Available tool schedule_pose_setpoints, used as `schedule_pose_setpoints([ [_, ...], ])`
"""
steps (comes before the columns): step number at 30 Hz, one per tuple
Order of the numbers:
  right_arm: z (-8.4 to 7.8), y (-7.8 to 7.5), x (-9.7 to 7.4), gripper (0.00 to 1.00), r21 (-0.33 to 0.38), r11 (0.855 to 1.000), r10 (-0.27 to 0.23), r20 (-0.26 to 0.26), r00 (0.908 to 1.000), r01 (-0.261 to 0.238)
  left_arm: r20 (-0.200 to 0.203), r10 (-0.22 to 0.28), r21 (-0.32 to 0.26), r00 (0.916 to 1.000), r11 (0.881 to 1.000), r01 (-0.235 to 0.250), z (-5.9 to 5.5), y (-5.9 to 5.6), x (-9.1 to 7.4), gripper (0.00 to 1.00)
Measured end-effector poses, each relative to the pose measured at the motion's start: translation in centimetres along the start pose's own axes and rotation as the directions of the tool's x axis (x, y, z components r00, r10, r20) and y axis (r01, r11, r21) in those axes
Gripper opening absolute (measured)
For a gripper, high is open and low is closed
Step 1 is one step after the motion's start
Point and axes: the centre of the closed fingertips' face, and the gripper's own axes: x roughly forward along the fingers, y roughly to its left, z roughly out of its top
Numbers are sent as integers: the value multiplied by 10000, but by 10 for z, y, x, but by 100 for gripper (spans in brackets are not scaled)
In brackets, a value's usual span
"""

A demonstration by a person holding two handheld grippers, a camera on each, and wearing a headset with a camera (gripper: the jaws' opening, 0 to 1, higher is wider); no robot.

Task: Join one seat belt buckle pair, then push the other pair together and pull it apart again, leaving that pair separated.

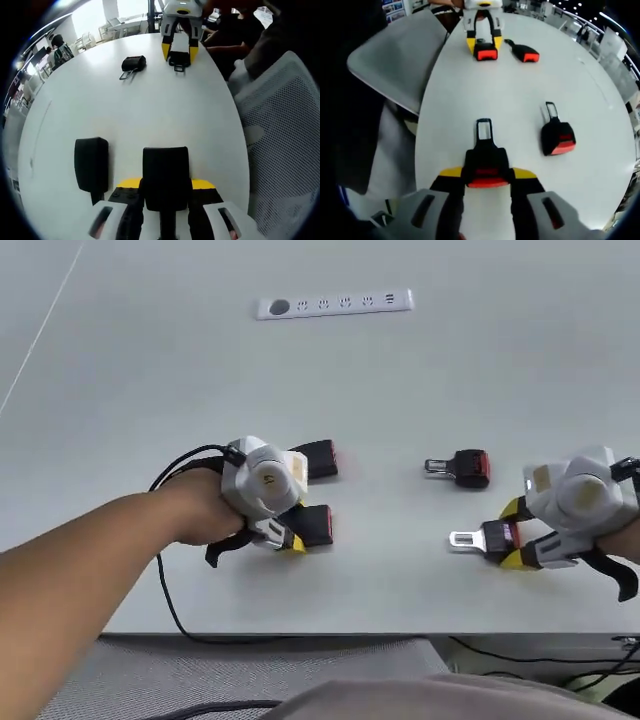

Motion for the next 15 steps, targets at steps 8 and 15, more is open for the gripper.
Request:
schedule_pose_setpoints([
  [8, 7, 0, 2, 35, 104, 9996, -247, -280, 9993, 250, 7, -119, 225, 9999, 9997, 119, -1, -1, 0, 34],
  [15, 23, -4, 9, 35, 281, 9988, -393, 21, 9992, 393, -99, -217, 424, 9997, 9989, 221, 1, -1, 0, 34],
])
